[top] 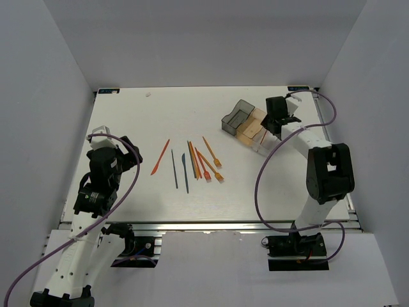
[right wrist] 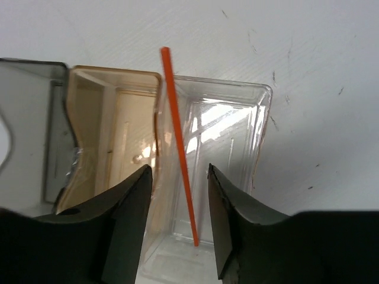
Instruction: Sort the eating utensils into containers
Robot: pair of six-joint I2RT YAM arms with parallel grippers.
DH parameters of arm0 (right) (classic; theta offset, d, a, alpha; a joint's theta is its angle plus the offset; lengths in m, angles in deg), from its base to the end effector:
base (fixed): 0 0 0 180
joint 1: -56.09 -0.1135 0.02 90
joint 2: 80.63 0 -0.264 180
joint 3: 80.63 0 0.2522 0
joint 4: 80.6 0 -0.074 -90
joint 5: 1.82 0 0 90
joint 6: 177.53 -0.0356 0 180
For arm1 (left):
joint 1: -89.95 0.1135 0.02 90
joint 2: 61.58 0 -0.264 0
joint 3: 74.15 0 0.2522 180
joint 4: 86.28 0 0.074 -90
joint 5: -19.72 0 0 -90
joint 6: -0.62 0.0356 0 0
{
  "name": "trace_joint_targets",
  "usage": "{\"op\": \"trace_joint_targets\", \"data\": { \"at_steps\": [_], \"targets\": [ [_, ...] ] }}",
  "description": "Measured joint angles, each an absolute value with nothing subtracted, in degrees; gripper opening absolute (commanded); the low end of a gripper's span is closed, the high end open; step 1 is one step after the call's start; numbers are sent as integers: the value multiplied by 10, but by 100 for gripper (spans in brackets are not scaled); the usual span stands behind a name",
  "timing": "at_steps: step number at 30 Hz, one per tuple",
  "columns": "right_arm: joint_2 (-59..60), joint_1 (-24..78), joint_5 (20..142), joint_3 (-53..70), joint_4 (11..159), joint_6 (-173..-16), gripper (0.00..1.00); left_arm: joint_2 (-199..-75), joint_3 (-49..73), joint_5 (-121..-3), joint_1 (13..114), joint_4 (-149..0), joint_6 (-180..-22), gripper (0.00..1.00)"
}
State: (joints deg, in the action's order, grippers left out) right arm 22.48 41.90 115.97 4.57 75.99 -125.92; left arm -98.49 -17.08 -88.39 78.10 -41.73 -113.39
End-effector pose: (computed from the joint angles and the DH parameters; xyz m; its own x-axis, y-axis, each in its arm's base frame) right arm 0.3910 0.0817 0.2234 -0.4256 0.4591 -0.7798 0.4936 0.8400 0.2251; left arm 0.1431 -0.0187 0.3144 -0.3359 -0.3247 -0.8842 -0.2393 0.9373 -0.2533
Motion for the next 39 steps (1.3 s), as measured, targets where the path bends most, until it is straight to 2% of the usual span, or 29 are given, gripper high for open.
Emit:
{"op": "trace_joint_targets", "data": {
  "at_steps": [2,3,4,8,11,12,15,25,39],
  "targets": [
    [198,408,1167,45,759,-1250,56,-985,-171,-884,781,-417,-1134,98],
    [181,399,1170,44,760,-1240,64,-985,-171,-884,781,-417,-1134,98],
    [164,387,1171,43,764,-1229,67,-985,-171,-884,781,-417,-1134,98],
    [100,314,1136,31,790,-1165,68,-985,-171,-888,781,-417,-1134,98],
    [103,244,1088,39,789,-1111,58,-985,-171,-897,780,-417,-1135,98],
    [115,221,1074,44,782,-1092,49,-985,-171,-901,780,-417,-1136,98],
    [162,161,1049,58,753,-1050,40,-985,-171,-920,779,-413,-1141,98],
    [297,88,1014,135,663,-1017,37,-982,-171,-943,778,-410,-1147,98],
    [379,57,1013,238,630,-1023,28,-986,-171,-943,778,-410,-1147,98]
  ]
}}
